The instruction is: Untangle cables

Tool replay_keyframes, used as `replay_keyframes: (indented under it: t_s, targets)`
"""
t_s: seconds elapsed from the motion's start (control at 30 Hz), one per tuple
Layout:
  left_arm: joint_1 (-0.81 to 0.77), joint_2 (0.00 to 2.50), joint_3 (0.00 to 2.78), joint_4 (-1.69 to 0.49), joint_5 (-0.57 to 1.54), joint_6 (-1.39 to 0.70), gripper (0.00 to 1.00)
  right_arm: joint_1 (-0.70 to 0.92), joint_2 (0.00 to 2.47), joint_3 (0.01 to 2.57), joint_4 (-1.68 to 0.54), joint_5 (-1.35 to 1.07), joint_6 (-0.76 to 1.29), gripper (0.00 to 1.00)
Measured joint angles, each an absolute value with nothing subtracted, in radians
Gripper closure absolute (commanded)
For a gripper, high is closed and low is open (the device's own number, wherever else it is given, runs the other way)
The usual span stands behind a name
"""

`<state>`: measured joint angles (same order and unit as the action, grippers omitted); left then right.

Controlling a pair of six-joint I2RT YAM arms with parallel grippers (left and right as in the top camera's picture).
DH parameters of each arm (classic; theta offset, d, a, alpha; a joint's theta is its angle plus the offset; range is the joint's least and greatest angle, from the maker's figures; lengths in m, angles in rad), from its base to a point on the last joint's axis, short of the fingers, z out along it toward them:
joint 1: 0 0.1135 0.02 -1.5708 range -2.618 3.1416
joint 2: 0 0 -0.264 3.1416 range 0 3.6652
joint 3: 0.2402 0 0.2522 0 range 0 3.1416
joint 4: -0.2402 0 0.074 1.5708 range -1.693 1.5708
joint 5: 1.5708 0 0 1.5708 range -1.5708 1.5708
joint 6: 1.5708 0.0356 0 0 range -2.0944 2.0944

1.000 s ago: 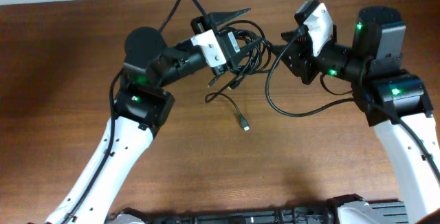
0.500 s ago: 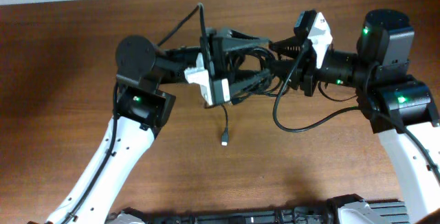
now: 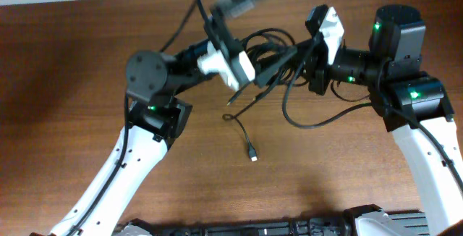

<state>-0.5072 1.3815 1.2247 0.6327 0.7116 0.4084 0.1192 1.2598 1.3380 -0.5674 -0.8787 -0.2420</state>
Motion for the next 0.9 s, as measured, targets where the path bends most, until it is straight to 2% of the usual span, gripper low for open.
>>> replay_keyframes:
  t_s: [0.13, 0.23, 0.27, 0.33, 0.53, 0.57, 0.63, 0.73, 0.9]
  targets:
    - [-0.471, 1.382, 1.230, 0.330, 0.410, 0.119, 0.01, 0.119, 1.257, 1.337, -0.440, -0.672, -0.128, 0.96]
    - [-0.439, 1.383, 1.229, 0.184, 0.320, -0.035, 0.00, 0.118, 1.226, 1.336, -0.371, -0.612, -0.089, 0.96]
    - [-0.437, 1.383, 1.229, 0.172, 0.318, -0.062, 0.05, 0.118, 1.216, 1.336, -0.359, -0.608, -0.084, 0.96]
    - [-0.437, 1.383, 1.229, 0.176, 0.368, -0.101, 0.25, 0.118, 1.190, 1.336, -0.339, -0.602, -0.078, 0.96]
    - [-0.437, 1.383, 1.229, 0.262, 0.535, -0.136, 0.31, 0.118, 1.169, 1.336, -0.305, -0.649, -0.078, 0.96]
    - [-0.437, 1.383, 1.229, 0.290, 0.577, -0.137, 0.37, 0.118, 1.169, 1.336, -0.302, -0.658, -0.078, 0.96]
    - [-0.437, 1.383, 1.229, 0.345, 0.649, -0.138, 0.56, 0.118, 1.169, 1.336, -0.290, -0.686, -0.078, 0.96]
    - [-0.438, 1.382, 1.229, 0.355, 0.713, -0.144, 1.00, 0.118, 1.168, 1.336, -0.282, -0.749, -0.078, 0.96]
    - [-0.433, 1.382, 1.229, 0.358, 0.737, -0.147, 1.00, 0.113, 1.168, 1.336, -0.279, -0.778, -0.079, 0.96]
